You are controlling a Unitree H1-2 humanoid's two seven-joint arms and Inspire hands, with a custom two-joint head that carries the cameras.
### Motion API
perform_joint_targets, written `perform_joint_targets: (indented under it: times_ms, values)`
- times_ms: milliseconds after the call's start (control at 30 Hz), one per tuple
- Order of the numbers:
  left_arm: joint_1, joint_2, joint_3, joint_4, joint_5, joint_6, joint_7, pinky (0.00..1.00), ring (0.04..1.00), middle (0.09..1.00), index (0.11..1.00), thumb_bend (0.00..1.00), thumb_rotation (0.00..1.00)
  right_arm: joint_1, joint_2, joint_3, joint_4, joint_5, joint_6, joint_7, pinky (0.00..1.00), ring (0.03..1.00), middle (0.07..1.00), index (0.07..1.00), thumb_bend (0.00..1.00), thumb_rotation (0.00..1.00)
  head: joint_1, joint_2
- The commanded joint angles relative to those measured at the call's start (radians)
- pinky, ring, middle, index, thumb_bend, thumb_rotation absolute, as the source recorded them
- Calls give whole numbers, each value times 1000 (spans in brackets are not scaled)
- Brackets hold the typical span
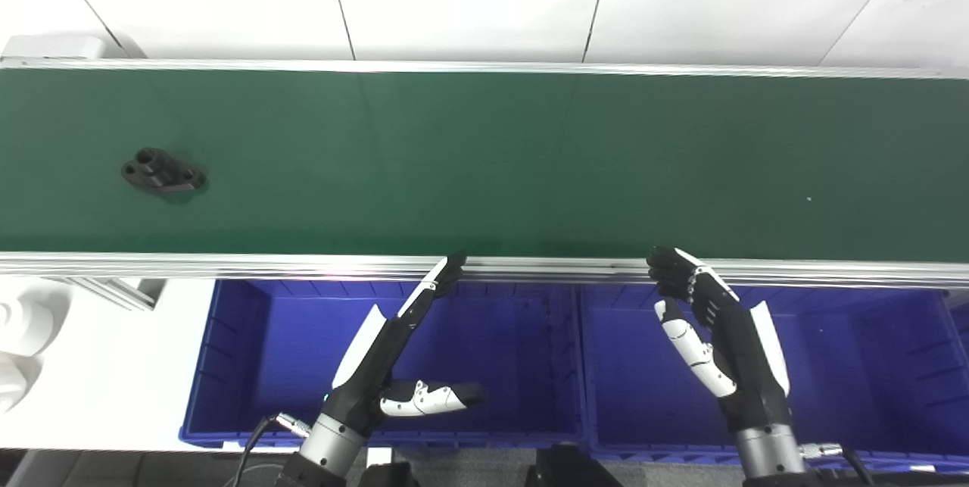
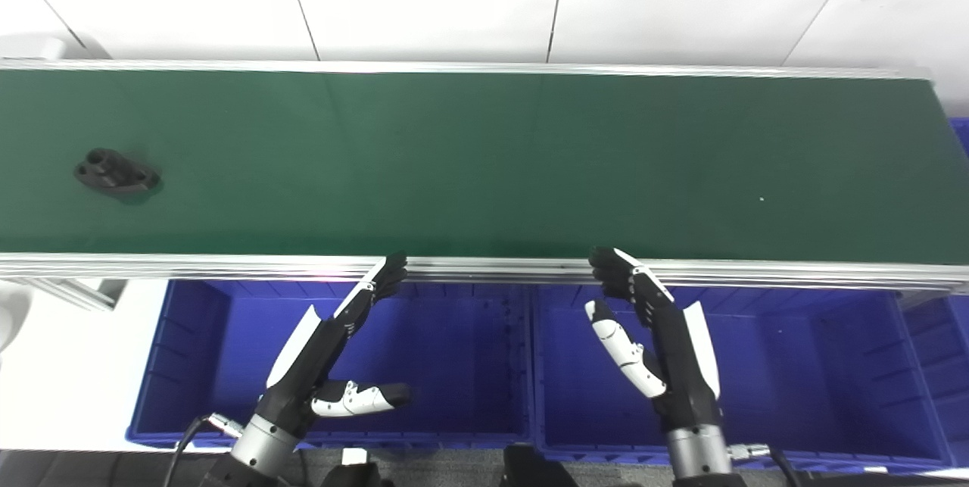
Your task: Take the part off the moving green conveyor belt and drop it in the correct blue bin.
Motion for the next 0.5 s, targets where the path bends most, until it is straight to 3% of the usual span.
perform_joint_targets:
  times_ms: [0,467]
  values:
    - [-2,7,2,-29,-7,-17,5,941,966,986,983,745,635,7,11,2,-35,-4,-16,-7,745,789,800,806,495,739,-1,0]
    - [-11,7,7,-8,-18,-30,7,940,967,987,982,749,616,8,20,11,-45,-2,2,0,779,807,812,821,445,725,-32,-9]
